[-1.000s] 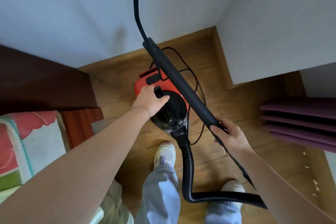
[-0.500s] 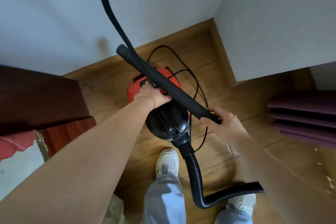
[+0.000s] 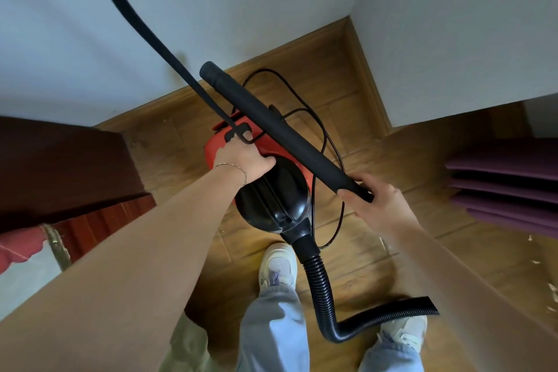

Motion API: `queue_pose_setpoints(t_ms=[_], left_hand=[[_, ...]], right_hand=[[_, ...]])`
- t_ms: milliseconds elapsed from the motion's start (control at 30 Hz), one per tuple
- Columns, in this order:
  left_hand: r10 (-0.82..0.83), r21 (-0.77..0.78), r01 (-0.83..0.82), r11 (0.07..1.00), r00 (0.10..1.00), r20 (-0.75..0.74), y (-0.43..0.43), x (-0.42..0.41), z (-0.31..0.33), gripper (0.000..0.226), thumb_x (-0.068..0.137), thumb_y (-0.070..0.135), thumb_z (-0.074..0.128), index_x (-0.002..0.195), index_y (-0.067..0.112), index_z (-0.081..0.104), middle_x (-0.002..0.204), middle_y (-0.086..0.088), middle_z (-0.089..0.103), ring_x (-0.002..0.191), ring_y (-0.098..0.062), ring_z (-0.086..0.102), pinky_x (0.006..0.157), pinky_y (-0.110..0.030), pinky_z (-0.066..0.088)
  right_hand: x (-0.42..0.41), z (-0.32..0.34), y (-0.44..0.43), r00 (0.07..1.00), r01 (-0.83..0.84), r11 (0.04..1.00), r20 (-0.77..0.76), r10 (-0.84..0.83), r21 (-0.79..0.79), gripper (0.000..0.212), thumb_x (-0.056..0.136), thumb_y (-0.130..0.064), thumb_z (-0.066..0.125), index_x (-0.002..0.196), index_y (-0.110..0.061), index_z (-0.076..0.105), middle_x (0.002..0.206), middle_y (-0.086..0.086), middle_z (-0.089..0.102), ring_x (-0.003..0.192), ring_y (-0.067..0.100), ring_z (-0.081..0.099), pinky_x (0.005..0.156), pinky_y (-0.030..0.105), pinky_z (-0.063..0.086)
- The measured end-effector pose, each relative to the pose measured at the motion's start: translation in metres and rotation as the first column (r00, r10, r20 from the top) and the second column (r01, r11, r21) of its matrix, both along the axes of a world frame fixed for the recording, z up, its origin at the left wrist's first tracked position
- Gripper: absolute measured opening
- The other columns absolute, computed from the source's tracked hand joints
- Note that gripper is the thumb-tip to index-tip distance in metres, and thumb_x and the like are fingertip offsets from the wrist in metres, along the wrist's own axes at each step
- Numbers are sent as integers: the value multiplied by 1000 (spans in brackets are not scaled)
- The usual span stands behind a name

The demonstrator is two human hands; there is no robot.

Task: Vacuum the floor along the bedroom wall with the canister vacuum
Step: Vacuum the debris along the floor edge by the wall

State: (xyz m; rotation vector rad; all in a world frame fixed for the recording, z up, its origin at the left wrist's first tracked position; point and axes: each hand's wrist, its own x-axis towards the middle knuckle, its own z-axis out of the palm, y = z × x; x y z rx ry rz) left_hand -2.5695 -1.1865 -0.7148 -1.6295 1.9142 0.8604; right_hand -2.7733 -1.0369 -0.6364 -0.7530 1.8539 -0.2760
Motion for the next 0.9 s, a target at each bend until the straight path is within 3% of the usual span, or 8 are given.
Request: queue_pose_setpoints(t_ms=[100, 267, 400, 567, 633, 733, 833, 900], left_hand=[[-63, 4, 63, 998, 998, 26, -2, 1, -3, 66, 77, 51, 48, 131, 14, 42, 124, -10, 53, 103, -30, 58, 85, -38, 51], [-17, 21, 17, 1000, 1000, -1, -1, -2, -7, 54, 72, 41, 41, 118, 15, 49, 113, -9, 57, 94, -29, 60, 78, -36, 53], [-13, 10, 13, 1000, 999, 44, -1, -4, -16, 49, 83, 32, 39, 130, 17, 43, 125, -12, 53, 108, -32, 56, 89, -38, 51], [35, 32, -35, 999, 999, -3, 1, -1, -21, 69, 78, 36, 35, 145, 25, 22, 142, -12, 40, 115, -32, 54, 84, -34, 52], [-15, -8, 15, 1000, 1000, -12, 5, 0, -22, 69, 71, 39, 30, 138, 23, 32, 144, -5, 39, 113, -28, 55, 77, -32, 52], [-63, -80, 64, 995, 998, 16, 6, -2, -14, 51, 82, 38, 36, 129, 19, 42, 137, -4, 46, 114, -26, 55, 80, -36, 48], [-32, -178, 32, 984, 999, 5, 12, -6, 11, 36, 89, 35, 37, 110, 11, 54, 106, -8, 61, 95, -25, 58, 79, -38, 48], [-4, -204, 2, 979, 1000, -7, 26, -8, 28, 35, 92, 31, 38, 115, 11, 54, 116, -11, 61, 113, -26, 53, 98, -43, 42]], right_hand=[[-3, -2, 0, 1000, -13, 1000, -3, 13, -3, 21, 84, -43, 61, 105, -44, 56, 87, -15, 65, 70, 19, 68, 72, 47, 58], [-2, -3, -2, 1000, -6, 1000, 11, 6, -9, 22, 84, -44, 61, 104, -47, 52, 91, -18, 63, 71, 16, 67, 72, 45, 58], [-4, -2, -3, 1000, 6, 1000, 18, -6, -24, 20, 83, -42, 62, 100, -47, 53, 90, -16, 63, 72, 16, 66, 73, 44, 58], [-4, -3, -4, 999, 17, 1000, 28, -17, -23, 21, 84, -42, 63, 103, -43, 54, 93, -16, 62, 74, 16, 67, 75, 44, 58], [-2, -2, -4, 999, 27, 999, 33, -26, -29, 22, 83, -43, 63, 103, -44, 55, 95, -16, 62, 76, 17, 67, 74, 45, 58], [5, 0, -2, 999, 31, 999, 44, -30, -14, 20, 84, -43, 62, 101, -46, 53, 91, -16, 61, 76, 25, 68, 73, 47, 58], [8, 3, 4, 999, 25, 1000, 32, -26, 17, 20, 85, -44, 60, 103, -46, 51, 87, -15, 61, 75, 24, 68, 74, 46, 58], [8, 6, 10, 1000, 20, 999, 21, -21, 39, 26, 87, -46, 56, 111, -42, 52, 88, -15, 61, 75, 20, 67, 74, 42, 57]])
